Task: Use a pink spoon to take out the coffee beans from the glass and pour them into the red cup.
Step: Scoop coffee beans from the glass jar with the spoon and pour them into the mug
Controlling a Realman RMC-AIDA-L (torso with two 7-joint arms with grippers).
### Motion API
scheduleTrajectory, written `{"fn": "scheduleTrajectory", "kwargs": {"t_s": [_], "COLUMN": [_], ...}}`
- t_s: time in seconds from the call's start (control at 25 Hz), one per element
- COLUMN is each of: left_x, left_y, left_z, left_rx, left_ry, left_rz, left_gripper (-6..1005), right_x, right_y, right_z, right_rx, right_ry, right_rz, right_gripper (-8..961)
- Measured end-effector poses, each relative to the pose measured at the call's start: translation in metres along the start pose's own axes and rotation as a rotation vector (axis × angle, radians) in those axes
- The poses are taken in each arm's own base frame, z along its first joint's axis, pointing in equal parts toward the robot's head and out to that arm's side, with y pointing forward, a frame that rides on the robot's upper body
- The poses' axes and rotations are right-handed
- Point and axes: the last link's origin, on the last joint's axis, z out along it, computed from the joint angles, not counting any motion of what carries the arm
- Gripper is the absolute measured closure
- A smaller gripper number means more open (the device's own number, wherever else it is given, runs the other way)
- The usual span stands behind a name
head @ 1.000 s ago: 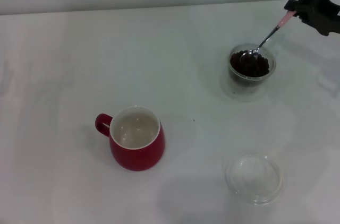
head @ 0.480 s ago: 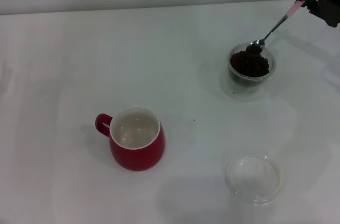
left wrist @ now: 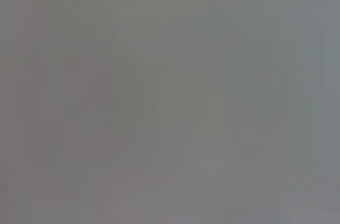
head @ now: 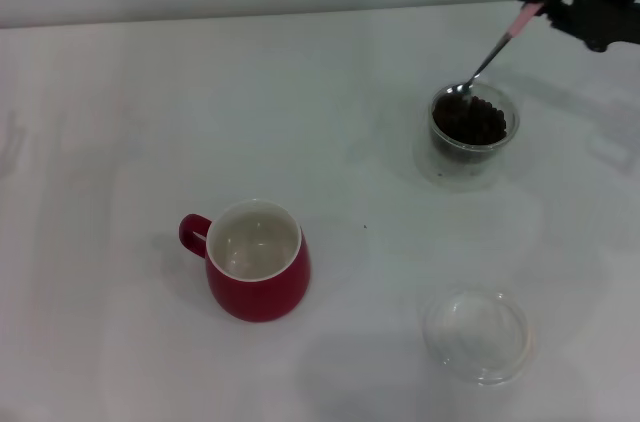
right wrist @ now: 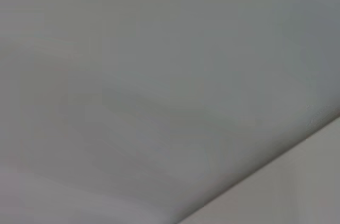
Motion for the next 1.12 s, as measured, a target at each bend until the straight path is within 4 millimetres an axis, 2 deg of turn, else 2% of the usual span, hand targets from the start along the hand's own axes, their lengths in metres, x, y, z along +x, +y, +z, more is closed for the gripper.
{"fn": "scheduleTrajectory", "kwargs": {"t_s": [0.36, 0.8, 1.12], "left_x": [-0.003, -0.006, -0.005], "left_y": [0.001, 0.001, 0.002], "left_z": [-0.004, -0.004, -0.001], "left_rx": [-0.004, -0.006, -0.013], "left_ry": [-0.012, -0.035, -0.032], "left_rz": [0.017, 0.026, 0.029], "left_gripper": [108, 108, 108], "right_x": [0.019, 0.054, 0.079], "right_y": [0.015, 0.026, 0.047], "right_z": [0.026, 0.054, 0.083], "right_rx": [-0.029, -0.073, -0.123], "right_ry": [0.107, 0.207, 0.290], "right_rz": [-0.014, -0.015, -0.045], "right_gripper": [805, 804, 804]}}
